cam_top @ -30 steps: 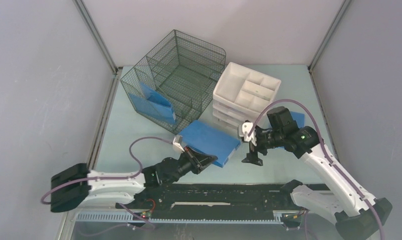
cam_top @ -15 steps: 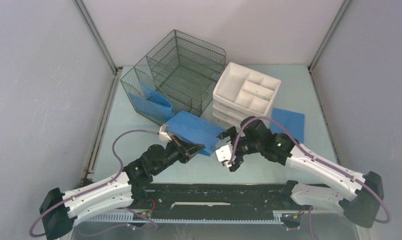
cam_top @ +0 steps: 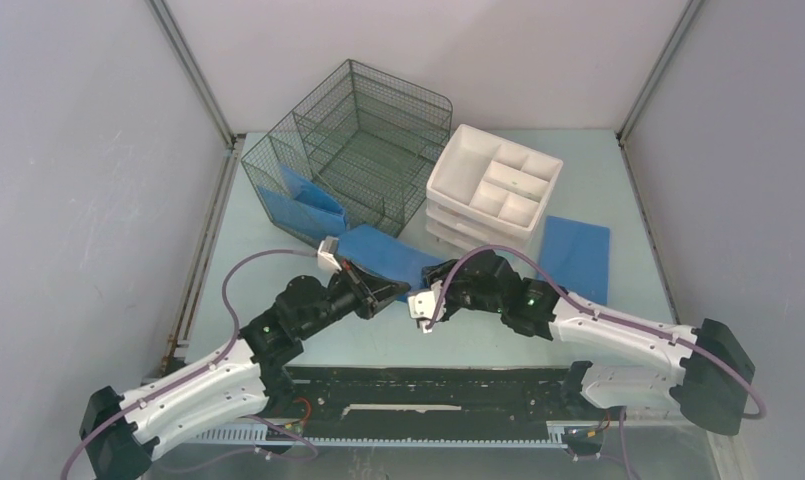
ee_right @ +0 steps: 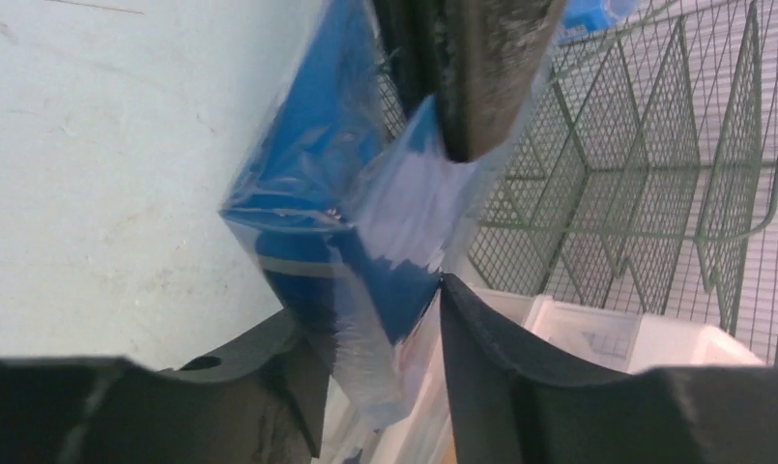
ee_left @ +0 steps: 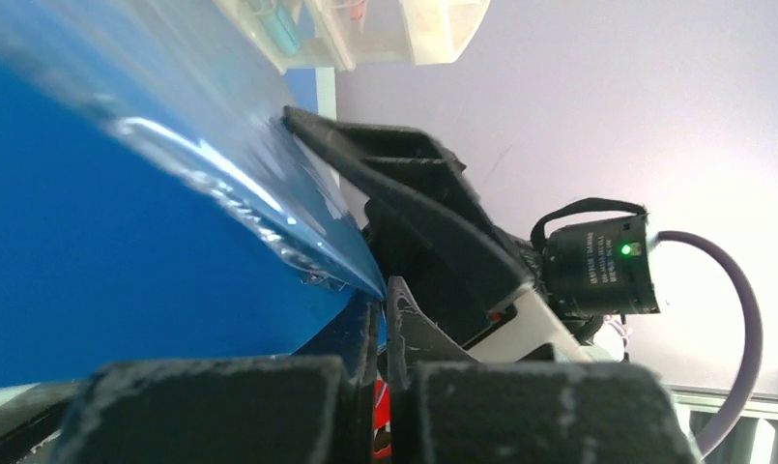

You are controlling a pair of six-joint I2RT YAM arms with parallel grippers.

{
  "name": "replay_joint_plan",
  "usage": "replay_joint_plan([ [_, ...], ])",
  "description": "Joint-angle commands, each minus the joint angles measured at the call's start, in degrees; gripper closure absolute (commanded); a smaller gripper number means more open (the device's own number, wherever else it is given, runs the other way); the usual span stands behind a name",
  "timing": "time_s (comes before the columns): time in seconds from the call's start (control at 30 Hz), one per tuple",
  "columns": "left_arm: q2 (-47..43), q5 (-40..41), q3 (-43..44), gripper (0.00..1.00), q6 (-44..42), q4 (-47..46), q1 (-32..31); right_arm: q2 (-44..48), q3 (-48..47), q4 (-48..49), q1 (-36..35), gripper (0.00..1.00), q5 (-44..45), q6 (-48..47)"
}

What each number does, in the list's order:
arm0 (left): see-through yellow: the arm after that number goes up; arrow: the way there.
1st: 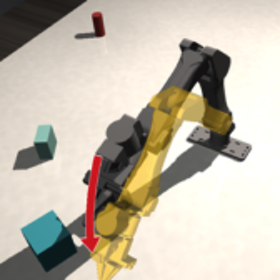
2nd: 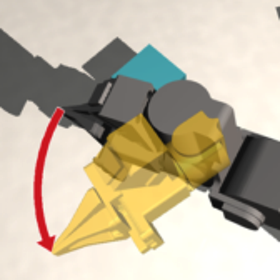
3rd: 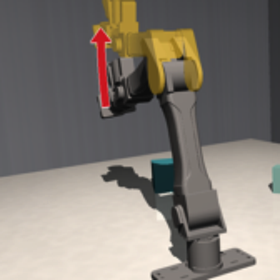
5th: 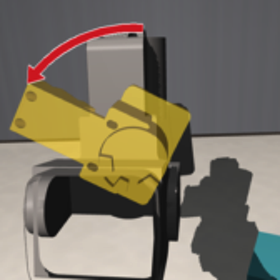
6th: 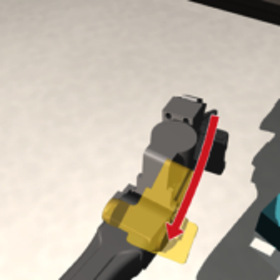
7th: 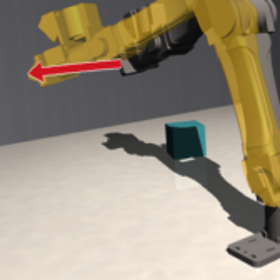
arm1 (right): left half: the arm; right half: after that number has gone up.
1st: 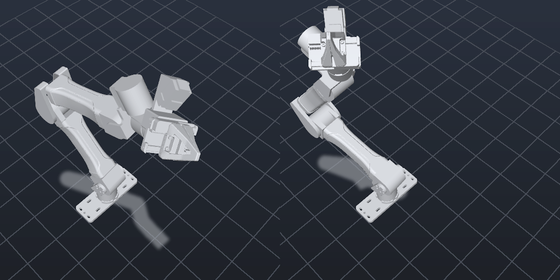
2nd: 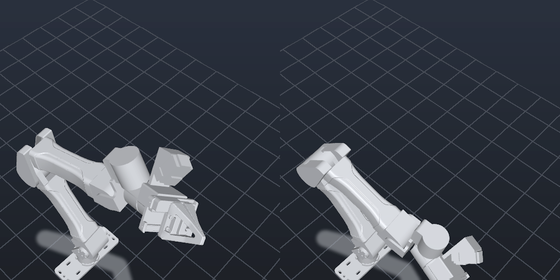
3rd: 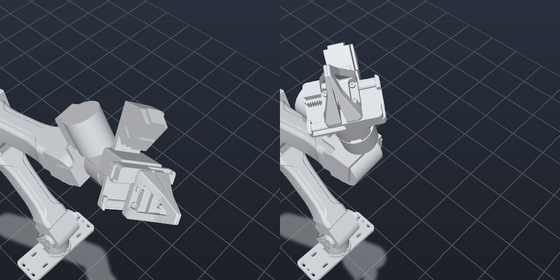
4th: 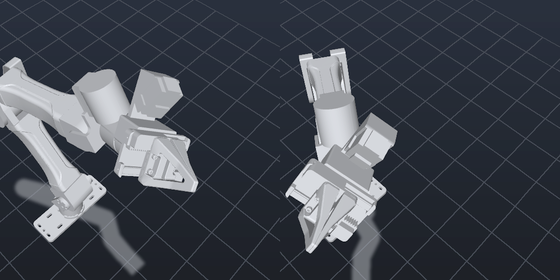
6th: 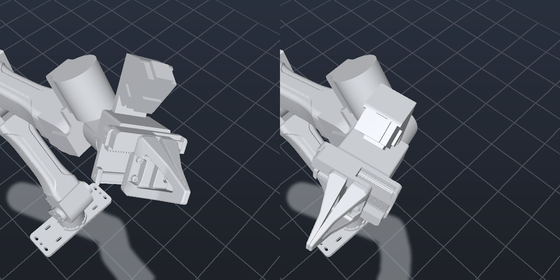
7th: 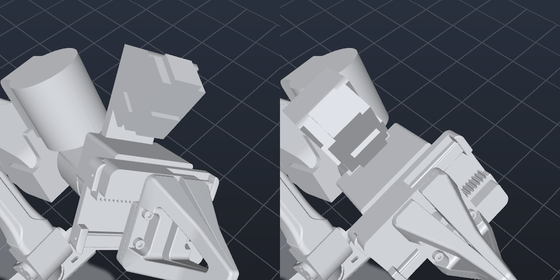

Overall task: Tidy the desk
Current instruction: Place the folder in the storage box.

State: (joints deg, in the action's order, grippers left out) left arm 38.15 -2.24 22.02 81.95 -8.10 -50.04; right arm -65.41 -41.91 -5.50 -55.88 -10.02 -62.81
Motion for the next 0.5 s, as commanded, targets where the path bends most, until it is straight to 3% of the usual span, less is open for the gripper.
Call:
replay_joint_plan([
  [0.0, 0.9, -5.0, 4.3, 1.0, -2.6, -2.2, 0.4, 1.0, -0.1, 6.9, -1.5, 0.62, 2.8, 3.5],
  [0.13, -0.7, -5.2, 6.5, 0.94, -5.9, 0.9, 0.8, 5.2, -0.2, 5.8, 0.2, 0.93, 1.4, 6.5],
  [0.17, -1.3, -5.3, 7.1, 0.85, -7.2, 1.5, 0.9, 6.3, -0.2, 4.1, 0.9, 0.97, 0.3, 7.6],
  [0.33, -5.1, -5.4, 13.1, 0.42, -19.6, 11.6, 1.7, 10.9, -1.7, -1.0, 6.0, 1.0, -7.9, 12.8],
  [0.47, -9.3, -0.2, 19.5, 0.19, -32.4, 21.8, 1.7, 11.6, -6.1, -7.9, 11.8, 1.0, -16.8, 17.2],
])
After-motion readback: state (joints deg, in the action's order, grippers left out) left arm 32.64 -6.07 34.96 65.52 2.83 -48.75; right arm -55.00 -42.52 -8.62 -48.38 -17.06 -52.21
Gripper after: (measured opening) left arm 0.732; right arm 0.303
